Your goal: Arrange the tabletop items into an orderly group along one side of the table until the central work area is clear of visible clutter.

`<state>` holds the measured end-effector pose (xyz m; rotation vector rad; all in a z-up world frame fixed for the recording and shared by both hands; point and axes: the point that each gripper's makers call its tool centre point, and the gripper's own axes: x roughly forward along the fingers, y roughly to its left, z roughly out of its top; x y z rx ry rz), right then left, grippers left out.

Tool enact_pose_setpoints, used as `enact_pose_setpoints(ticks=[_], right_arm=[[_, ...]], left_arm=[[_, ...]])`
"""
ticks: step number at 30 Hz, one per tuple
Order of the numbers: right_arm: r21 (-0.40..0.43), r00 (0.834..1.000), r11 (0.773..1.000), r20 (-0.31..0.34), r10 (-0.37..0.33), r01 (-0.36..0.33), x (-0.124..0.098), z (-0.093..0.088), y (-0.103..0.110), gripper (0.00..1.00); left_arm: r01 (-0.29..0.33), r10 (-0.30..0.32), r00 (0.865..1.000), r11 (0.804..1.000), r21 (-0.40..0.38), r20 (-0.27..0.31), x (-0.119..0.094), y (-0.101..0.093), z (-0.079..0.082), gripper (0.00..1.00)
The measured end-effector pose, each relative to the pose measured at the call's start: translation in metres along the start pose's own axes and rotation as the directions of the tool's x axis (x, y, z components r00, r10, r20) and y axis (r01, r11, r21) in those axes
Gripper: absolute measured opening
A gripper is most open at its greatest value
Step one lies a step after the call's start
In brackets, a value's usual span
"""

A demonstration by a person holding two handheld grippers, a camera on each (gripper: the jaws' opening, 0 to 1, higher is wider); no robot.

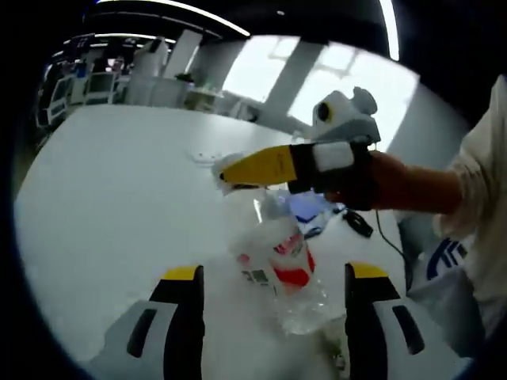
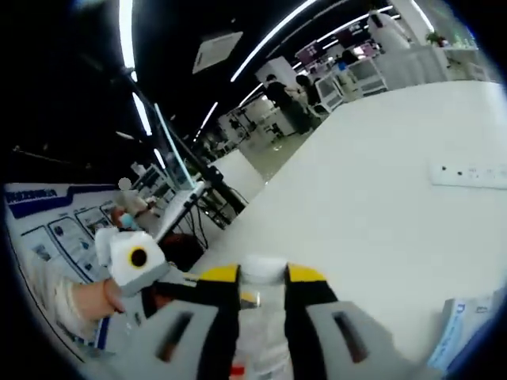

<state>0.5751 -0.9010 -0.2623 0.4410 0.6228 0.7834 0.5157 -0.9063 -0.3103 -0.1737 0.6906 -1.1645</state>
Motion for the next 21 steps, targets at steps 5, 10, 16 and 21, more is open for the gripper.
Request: enact_pose_setpoints(ticks=[5,10,16,21], right_arm=[[-0.04,1.0,0.999,0.002,0.006,-0.006,-0.002,0.001,0.006,0.17],[-0.063,1.0,0.998,0.014,0.007,-0.006,-0.004,0.004,0.008,0.17],[-0.094,0.999,0.996,0.034,0.005,-0.002,-0.009,0.009,0.01,0.17],[-0.134,0.998,0.991,0.054,0.013,-0.006,-0.016,0.015,0.016,0.17]], left_arm=[[0.033,-0.033,0.999,0.999,0.001,-0.017,0.01,0.001,-0.006,0.51],[0.085,-0.084,0.996,0.996,0.015,-0.02,0.013,-0.008,-0.006,0.44],[0.097,-0.097,0.995,0.993,0.066,0.001,0.014,-0.011,-0.002,0.4],[0.095,-0.098,0.995,0.99,0.104,0.022,0.013,-0.009,0.005,0.38]])
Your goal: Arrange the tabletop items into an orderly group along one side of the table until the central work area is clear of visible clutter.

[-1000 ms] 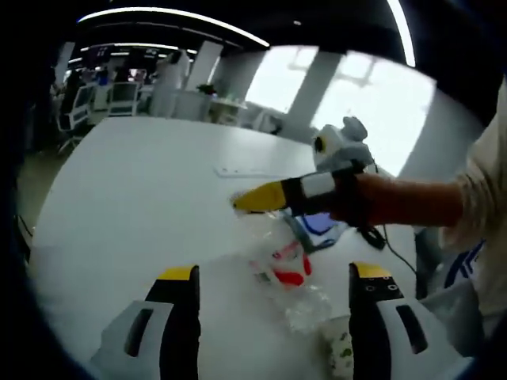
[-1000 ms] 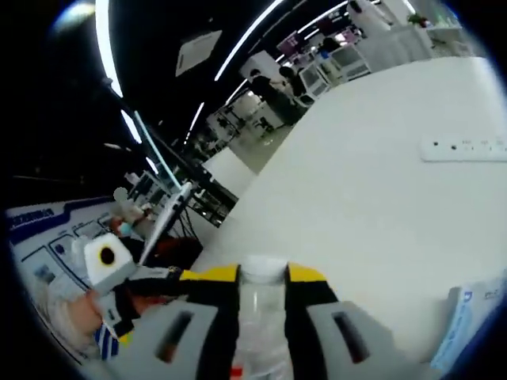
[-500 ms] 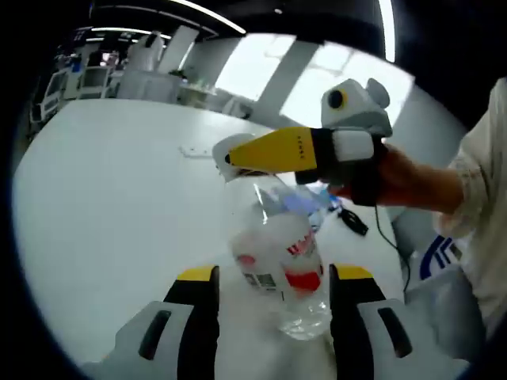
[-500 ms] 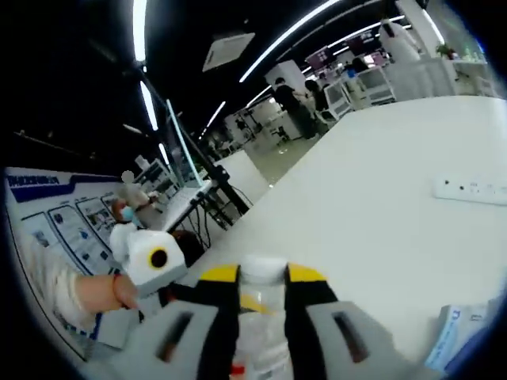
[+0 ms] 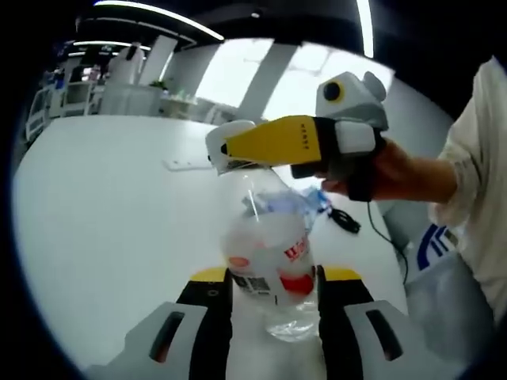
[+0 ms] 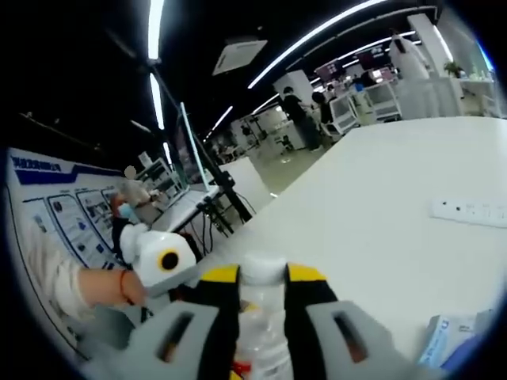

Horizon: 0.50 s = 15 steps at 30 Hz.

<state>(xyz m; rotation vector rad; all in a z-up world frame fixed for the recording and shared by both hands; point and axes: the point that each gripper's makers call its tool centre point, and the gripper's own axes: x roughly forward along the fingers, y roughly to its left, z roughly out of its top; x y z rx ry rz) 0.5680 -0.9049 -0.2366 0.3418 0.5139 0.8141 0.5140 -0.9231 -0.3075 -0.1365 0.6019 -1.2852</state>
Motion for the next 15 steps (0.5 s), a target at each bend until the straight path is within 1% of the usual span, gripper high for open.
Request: enact_pose_setpoints(ticks=[2,3,7,9,12,15], right_arm=[[-0.022,1.0,1.0,0.001,0.004,-0.004,-0.002,0.002,0.002,0.17],[-0.03,1.0,1.0,0.003,0.0,0.001,-0.003,0.003,0.002,0.17],[-0.061,1.0,0.998,0.011,-0.005,0.006,-0.006,0.006,0.003,0.16],[-0.091,1.0,0.996,0.021,-0.003,0.005,-0.008,0.007,0.004,0.16],[-0.107,1.0,0.994,0.028,-0.011,0.014,-0.01,0.009,0.005,0.16],[-0.138,0.999,0.99,0.037,-0.013,0.018,-0.012,0.011,0.006,0.16]], left_arm=[[-0.004,0.004,1.0,1.0,-0.019,0.009,-0.001,0.002,0.004,0.36],[-0.007,0.007,1.0,1.0,0.002,0.018,-0.001,0.003,0.006,0.36],[-0.008,0.008,1.0,1.0,0.016,0.03,0.001,0.004,0.01,0.35],[-0.007,0.006,0.999,1.0,0.016,0.037,0.002,0.004,0.012,0.35],[-0.002,0.001,0.999,1.0,0.028,0.047,0.004,0.005,0.014,0.34],[-0.003,0.002,0.998,1.0,0.031,0.06,0.005,0.007,0.019,0.34]])
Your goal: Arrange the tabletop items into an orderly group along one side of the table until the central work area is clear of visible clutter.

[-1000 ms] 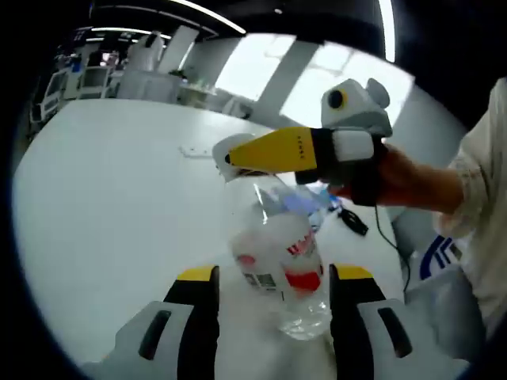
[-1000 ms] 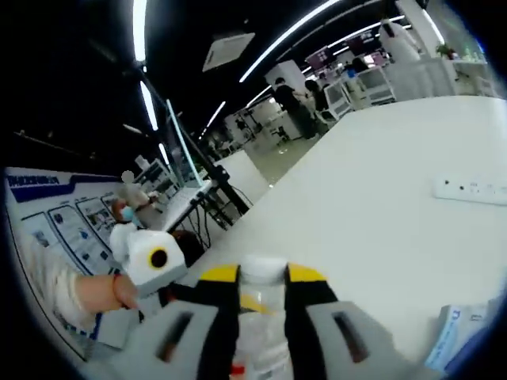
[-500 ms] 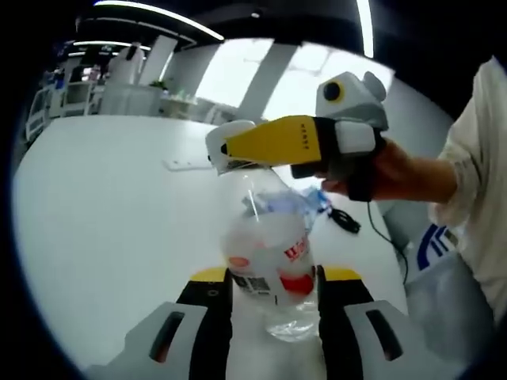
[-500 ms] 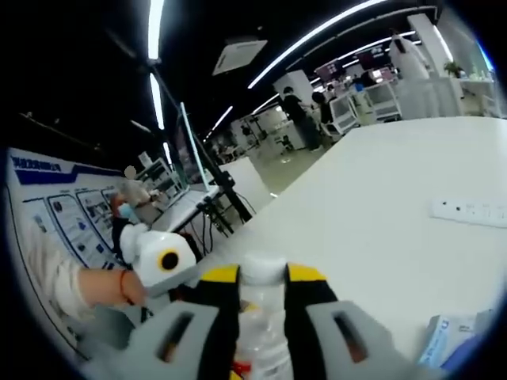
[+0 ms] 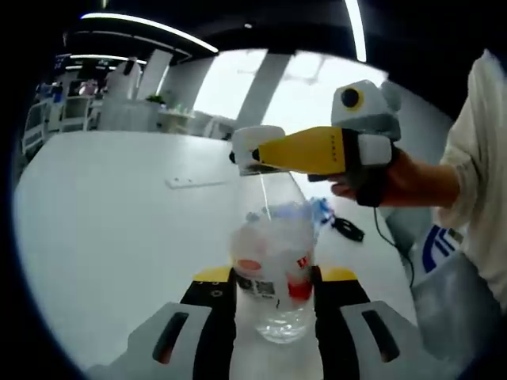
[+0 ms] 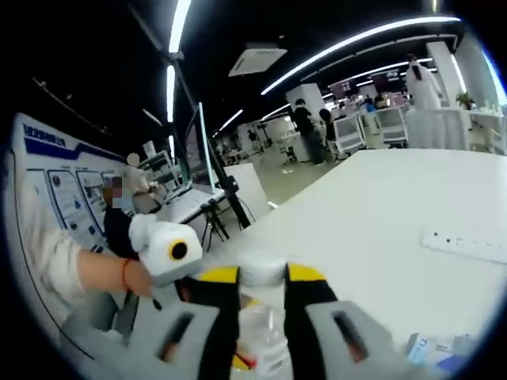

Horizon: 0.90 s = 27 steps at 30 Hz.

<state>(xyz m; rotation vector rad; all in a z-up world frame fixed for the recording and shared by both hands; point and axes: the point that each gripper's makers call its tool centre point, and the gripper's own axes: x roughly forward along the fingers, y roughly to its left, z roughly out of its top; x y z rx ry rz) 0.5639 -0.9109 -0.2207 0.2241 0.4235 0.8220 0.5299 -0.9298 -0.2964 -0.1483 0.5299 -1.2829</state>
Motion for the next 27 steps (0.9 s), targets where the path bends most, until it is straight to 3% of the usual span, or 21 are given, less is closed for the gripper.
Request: enact_pose_setpoints(ticks=[10,18,27], right_arm=[[-0.039,1.0,0.999,0.012,-0.02,0.02,-0.002,0.004,-0.004,0.16],[-0.074,0.999,0.997,0.042,-0.029,0.032,-0.005,0.014,-0.007,0.16],[-0.184,0.997,0.981,0.071,-0.043,0.055,-0.007,0.023,-0.002,0.16]], left_arm=[[0.003,-0.003,1.0,0.999,0.036,0.0,0.007,0.003,0.005,0.34],[-0.003,0.002,1.0,0.998,0.056,0.029,0.009,0.007,0.018,0.34],[-0.024,0.018,0.999,0.994,0.107,0.049,0.01,0.011,0.029,0.33]])
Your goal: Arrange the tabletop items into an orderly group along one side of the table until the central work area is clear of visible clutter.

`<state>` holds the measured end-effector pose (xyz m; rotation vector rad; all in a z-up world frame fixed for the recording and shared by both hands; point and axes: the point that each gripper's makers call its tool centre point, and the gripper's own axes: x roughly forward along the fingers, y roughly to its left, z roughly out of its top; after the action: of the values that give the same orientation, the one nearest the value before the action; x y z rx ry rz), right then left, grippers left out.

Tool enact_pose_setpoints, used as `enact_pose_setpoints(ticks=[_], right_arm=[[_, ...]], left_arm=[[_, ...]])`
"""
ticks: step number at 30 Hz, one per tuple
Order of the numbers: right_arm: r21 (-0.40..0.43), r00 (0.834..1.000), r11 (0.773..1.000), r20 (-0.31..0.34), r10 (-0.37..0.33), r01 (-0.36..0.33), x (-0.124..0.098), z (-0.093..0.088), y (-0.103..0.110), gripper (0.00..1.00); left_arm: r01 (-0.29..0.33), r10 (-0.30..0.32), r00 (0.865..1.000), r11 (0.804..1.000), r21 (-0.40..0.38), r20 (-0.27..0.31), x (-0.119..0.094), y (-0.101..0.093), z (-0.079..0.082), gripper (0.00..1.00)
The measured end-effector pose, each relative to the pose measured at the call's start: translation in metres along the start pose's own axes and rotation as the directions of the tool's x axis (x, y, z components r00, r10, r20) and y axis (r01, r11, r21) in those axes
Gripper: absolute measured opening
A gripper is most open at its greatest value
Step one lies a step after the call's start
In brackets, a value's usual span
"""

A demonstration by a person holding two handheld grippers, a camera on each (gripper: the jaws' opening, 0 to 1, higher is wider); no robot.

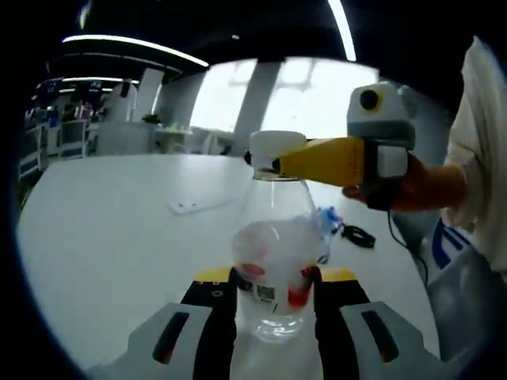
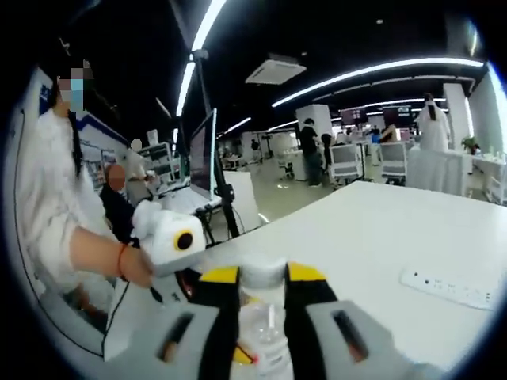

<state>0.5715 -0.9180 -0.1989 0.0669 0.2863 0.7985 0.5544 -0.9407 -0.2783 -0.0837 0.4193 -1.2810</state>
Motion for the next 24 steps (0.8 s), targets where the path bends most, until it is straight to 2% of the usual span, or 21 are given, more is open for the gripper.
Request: enact_pose_setpoints(ticks=[4,15,24], right_arm=[[-0.017,1.0,1.0,0.027,-0.011,0.012,-0.003,0.004,-0.005,0.16],[-0.076,0.999,0.997,0.041,-0.03,0.033,-0.001,0.005,-0.013,0.17],[-0.092,0.998,0.995,0.05,-0.043,0.047,0.0,0.003,-0.015,0.17]], left_arm=[[-0.003,0.003,1.0,1.0,0.01,0.018,0.002,0.002,0.005,0.33],[-0.027,0.025,0.999,0.999,0.046,0.039,0.01,0.011,0.009,0.34],[-0.044,0.041,0.998,0.997,0.07,0.042,0.011,0.017,0.009,0.34]])
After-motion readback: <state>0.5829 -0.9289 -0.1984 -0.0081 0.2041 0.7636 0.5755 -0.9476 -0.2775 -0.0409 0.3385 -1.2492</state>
